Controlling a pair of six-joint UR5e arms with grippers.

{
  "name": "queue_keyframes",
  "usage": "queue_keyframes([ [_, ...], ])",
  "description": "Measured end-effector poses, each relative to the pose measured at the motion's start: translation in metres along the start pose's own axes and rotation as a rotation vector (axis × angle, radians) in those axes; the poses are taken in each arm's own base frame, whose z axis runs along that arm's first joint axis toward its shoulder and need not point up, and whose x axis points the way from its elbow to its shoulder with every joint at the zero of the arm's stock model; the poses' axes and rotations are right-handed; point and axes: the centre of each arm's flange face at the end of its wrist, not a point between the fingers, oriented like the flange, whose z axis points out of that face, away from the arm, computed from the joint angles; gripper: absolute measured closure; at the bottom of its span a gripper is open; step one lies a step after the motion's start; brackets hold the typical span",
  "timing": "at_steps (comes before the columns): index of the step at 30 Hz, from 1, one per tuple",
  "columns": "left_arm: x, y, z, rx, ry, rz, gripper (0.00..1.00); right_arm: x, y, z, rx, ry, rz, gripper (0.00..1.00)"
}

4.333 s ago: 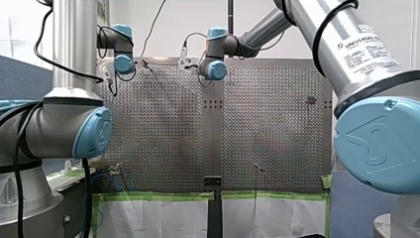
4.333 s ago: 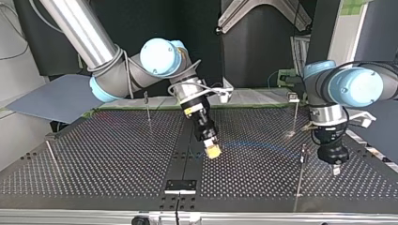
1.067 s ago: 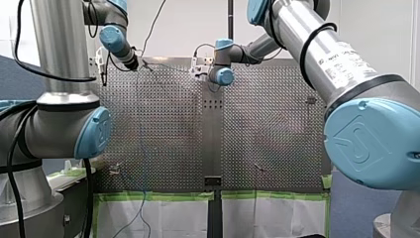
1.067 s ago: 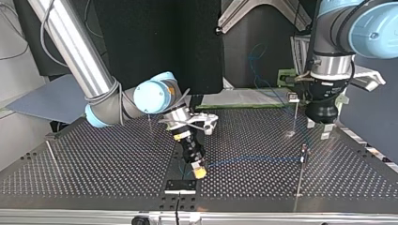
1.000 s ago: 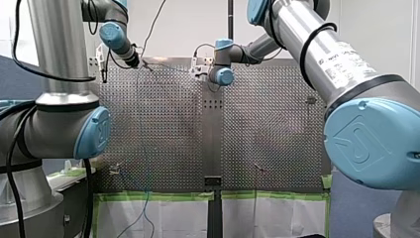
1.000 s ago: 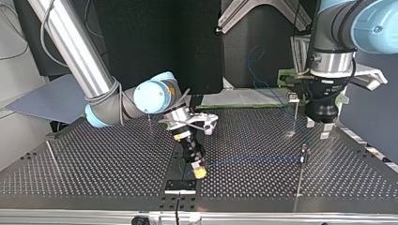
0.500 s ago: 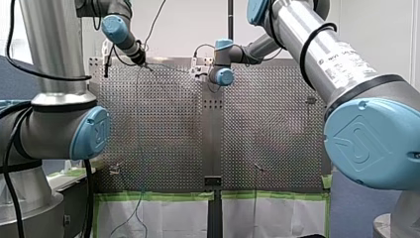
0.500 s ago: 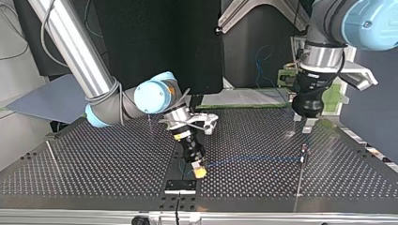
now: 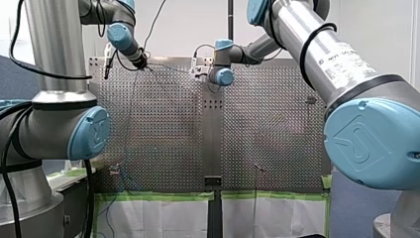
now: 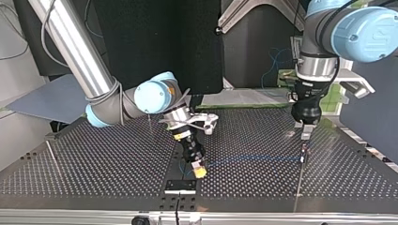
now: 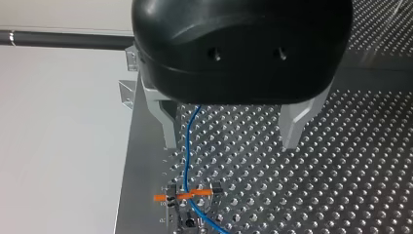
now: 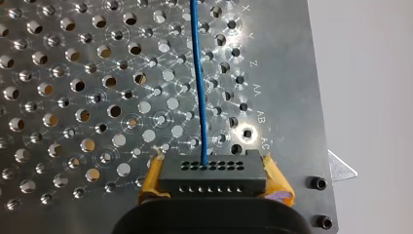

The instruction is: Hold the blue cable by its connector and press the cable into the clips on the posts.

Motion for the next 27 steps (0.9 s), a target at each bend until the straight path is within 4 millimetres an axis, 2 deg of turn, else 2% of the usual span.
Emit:
queue_keyframes([
  [6,-0.0070,0.0011,-0.0011,-0.010,-0.027,0.001,0.00,-0.0006,0.0006,0.0001,-0.001,0.000,-0.001,1.00],
  [27,-0.0079,-0.0004,0.0009,-0.008,-0.033,0.001,0.00,-0.0045,0.0029,0.0004,-0.004,-0.005,-0.001,1.00],
])
